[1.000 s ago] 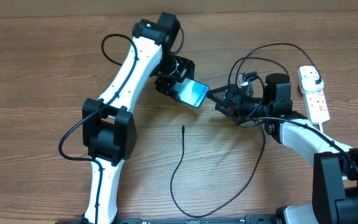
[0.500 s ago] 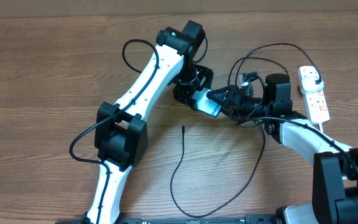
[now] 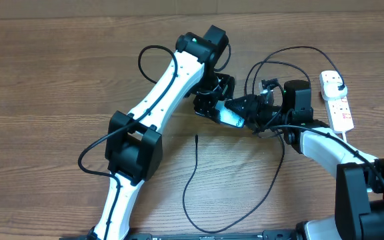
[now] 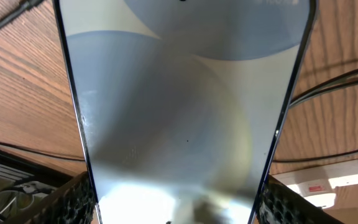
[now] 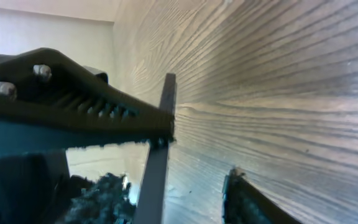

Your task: Plug charger to phone and switch on socket

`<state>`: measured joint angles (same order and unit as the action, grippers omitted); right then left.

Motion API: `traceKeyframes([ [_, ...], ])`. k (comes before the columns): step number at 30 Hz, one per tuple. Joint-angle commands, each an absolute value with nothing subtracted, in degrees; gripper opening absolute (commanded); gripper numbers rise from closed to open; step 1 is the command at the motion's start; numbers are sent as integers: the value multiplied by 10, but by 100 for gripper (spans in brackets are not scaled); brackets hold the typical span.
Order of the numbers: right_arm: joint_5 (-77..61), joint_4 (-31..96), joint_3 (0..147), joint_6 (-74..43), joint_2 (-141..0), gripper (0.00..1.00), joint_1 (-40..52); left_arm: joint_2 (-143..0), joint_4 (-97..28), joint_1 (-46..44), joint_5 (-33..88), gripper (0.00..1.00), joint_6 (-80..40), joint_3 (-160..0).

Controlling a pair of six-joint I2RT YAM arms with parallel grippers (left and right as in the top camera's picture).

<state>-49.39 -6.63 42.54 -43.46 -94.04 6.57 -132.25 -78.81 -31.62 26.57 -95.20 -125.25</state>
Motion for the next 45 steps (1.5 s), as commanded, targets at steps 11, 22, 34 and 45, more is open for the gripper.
traceKeyframes([
  [11,-485,-68,431,-430,-940,27,68,-1322,-788,-328,248,4,-1015,-1268],
  [22,-485,-68,431,-430,-940,20,68,-1323,-785,-331,244,4,-1029,-1268],
  [34,-489,-68,431,-430,-940,19,68,-1324,-757,-335,233,4,-1038,-1268],
  [45,-489,-68,431,-430,-940,11,68,-1324,-750,-337,234,4,-1038,-1268],
])
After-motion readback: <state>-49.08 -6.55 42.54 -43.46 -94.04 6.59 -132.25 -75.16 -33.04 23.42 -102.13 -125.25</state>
